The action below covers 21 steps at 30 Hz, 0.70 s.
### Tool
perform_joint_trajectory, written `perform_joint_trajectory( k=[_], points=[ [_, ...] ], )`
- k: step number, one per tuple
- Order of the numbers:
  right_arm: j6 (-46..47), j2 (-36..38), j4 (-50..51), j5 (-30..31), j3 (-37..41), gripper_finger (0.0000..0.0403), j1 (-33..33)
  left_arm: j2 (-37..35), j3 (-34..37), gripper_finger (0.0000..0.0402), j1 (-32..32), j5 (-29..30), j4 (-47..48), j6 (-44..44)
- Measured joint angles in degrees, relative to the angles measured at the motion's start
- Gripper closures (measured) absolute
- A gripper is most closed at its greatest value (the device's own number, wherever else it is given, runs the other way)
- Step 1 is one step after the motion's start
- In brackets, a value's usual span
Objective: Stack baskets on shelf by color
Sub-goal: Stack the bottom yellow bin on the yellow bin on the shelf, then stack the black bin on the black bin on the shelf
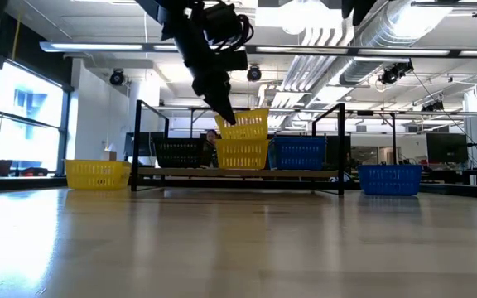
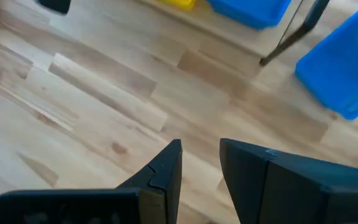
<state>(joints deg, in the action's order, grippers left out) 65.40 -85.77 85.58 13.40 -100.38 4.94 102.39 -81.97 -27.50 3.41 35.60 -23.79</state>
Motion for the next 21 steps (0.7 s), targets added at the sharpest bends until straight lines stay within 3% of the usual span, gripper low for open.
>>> perform_joint_trajectory(
  k=[10,21],
  points=[
    [14.58,-1.42,3.69,-0.19,0.0,0.0309,9.25,0.13,0.02,0.0359,-0.4,0.67,0.3,0.0],
    [23.87,-5.47,4.42,-0.15,0.0,0.0309,17.46,0.11,0.02,0.0286,1.26,0.67,0.19,0.95]
  ],
)
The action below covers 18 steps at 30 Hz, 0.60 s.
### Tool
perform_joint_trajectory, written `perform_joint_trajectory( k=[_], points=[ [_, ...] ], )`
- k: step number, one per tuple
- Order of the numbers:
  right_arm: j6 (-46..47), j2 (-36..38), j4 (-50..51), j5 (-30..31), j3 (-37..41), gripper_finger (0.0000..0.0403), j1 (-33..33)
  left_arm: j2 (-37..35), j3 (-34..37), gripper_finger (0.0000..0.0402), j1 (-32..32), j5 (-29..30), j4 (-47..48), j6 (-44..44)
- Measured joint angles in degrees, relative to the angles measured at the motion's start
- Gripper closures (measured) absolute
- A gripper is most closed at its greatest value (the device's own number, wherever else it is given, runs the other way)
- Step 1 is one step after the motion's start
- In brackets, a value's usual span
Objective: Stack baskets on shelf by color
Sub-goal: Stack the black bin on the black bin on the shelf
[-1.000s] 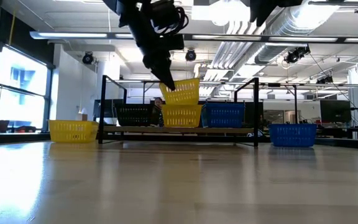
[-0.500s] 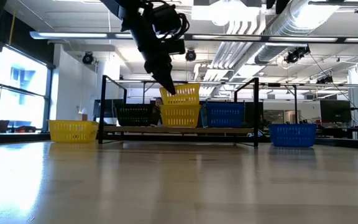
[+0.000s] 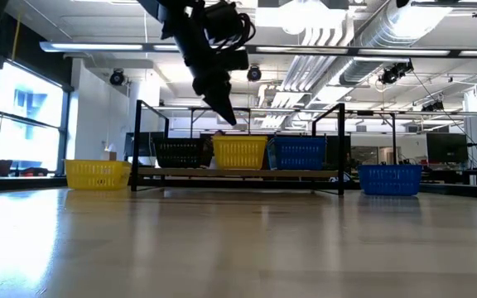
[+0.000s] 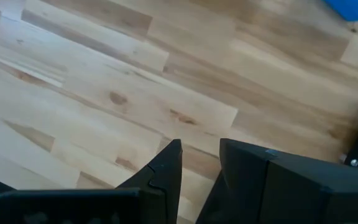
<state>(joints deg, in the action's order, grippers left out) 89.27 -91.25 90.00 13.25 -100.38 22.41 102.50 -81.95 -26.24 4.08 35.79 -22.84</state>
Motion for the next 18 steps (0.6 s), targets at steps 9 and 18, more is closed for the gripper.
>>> perform_joint_trajectory(
  k=[9,18],
  points=[
    [7.52,-0.97,0.02,-2.23,4.97,0.0309,4.46,-1.09,-4.07,0.0255,1.67,0.76,6.23,1.44],
    [17.32,-0.46,0.06,-9.91,13.87,0.0309,9.14,-2.28,-11.65,0.0255,2.41,1.31,16.11,0.97]
  ],
)
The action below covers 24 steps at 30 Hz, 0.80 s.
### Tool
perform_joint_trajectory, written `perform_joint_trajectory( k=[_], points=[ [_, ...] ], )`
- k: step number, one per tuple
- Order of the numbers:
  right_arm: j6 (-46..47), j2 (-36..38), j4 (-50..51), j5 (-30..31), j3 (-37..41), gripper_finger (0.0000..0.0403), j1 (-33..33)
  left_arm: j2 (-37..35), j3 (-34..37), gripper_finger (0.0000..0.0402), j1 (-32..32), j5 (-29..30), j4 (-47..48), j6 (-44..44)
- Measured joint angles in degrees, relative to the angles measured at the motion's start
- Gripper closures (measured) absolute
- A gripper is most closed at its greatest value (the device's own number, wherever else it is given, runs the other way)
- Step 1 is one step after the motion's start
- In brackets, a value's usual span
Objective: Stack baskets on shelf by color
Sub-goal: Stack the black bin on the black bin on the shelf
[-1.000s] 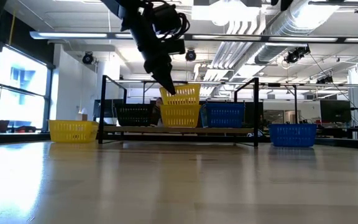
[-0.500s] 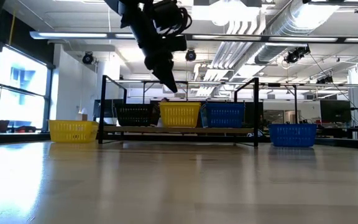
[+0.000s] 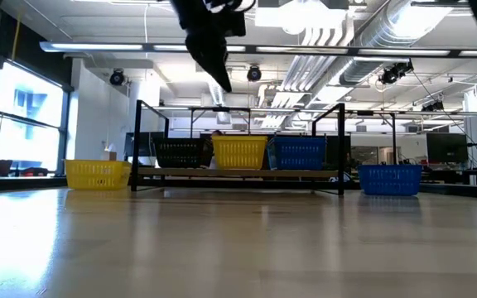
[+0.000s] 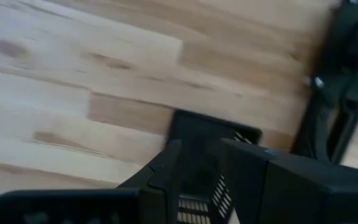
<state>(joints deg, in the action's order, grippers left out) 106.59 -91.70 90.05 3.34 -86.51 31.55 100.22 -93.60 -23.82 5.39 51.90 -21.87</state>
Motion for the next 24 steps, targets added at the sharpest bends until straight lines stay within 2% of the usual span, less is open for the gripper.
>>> perform_joint_trajectory(
  k=[5,13,24],
  points=[
    [6.81,1.18,-1.55,-5.52,5.27,0.0309,3.53,-1.6,-0.4,0.0257,0.85,-0.06,-0.23,-0.38],
    [18.03,5.02,-11.23,-7.44,14.56,0.0309,9.54,-2.48,-0.42,0.0255,1.74,-0.2,-0.2,-0.37],
    [21.11,5.14,-18.85,-11.94,22.88,0.0309,13.5,-2.48,-0.4,0.0255,6.01,-0.2,-1.09,0.67]
  ],
)
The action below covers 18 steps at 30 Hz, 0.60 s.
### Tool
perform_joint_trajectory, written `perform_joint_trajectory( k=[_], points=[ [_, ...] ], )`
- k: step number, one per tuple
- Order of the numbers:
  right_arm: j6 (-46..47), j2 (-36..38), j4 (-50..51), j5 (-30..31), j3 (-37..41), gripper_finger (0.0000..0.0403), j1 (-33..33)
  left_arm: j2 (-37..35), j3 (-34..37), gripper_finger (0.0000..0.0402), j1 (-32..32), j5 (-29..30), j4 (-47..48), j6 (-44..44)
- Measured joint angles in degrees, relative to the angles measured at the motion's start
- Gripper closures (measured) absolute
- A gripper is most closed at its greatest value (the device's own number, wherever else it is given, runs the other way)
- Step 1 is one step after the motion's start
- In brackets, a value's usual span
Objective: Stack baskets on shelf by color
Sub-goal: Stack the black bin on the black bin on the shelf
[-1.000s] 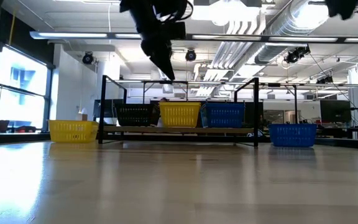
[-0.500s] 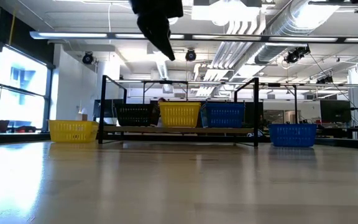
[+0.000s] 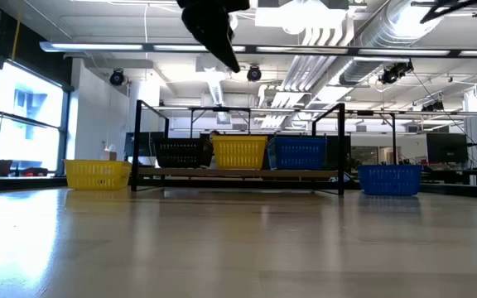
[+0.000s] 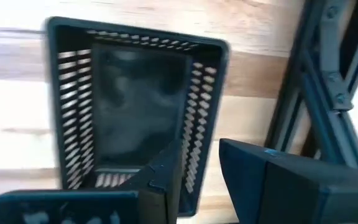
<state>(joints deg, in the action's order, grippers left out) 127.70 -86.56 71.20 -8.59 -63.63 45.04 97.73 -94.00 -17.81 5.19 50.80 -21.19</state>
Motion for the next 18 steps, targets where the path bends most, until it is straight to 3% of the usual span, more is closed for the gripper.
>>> perform_joint_trajectory(
  k=[18],
  points=[
    [0.87,0.0,-15.38,-1.24,13.57,0.0309,2.54,0.0,0.02,0.0256,3.31,2.01,-2.25,7.03]
  ],
)
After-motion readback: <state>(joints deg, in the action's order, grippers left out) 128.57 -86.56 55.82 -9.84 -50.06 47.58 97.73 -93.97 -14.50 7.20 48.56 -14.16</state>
